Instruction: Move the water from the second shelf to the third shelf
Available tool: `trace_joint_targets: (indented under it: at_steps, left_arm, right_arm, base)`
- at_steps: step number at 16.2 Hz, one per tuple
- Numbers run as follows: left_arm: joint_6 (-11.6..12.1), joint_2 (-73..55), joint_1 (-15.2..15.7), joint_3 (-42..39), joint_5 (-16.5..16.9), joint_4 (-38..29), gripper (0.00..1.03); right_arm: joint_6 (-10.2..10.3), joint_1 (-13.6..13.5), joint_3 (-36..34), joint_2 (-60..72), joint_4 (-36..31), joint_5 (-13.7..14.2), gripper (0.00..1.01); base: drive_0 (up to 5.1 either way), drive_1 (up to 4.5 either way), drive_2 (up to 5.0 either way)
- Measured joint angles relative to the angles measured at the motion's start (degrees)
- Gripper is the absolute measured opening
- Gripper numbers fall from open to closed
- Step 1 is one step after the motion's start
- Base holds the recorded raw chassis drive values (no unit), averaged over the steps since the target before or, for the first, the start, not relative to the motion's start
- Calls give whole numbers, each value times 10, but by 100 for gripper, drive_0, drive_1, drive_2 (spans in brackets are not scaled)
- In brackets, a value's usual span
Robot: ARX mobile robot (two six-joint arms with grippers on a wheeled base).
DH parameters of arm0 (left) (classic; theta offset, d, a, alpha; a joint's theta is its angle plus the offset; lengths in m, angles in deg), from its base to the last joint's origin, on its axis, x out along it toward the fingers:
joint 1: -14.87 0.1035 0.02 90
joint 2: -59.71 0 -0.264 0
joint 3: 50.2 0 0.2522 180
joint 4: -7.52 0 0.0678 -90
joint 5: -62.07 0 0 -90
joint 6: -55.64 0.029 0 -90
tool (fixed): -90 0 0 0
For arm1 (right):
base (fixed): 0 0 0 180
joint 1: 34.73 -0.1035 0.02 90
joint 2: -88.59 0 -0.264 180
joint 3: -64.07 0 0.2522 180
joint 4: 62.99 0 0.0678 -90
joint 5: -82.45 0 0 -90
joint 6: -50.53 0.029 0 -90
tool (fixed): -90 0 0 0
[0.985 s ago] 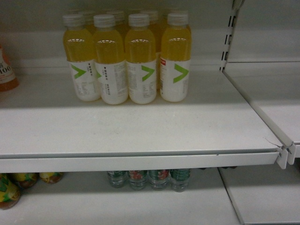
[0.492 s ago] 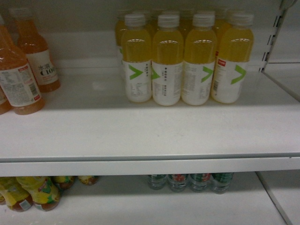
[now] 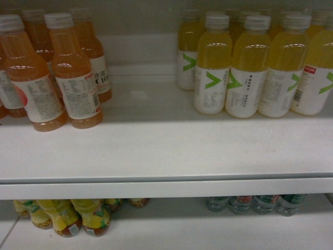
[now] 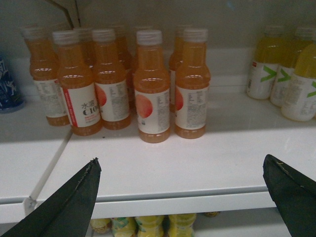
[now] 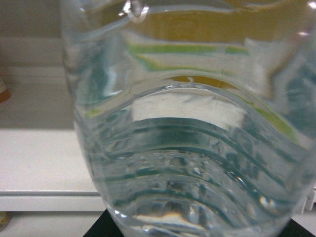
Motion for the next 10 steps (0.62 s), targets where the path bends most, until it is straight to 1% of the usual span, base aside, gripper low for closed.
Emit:
trace_joint_targets:
  at_steps: [10]
  left_arm:
    - [0, 0, 0, 0, 0, -1, 98]
  right_arm:
    - [0, 0, 0, -1, -1, -2, 38]
  base:
    - [-468, 231, 231]
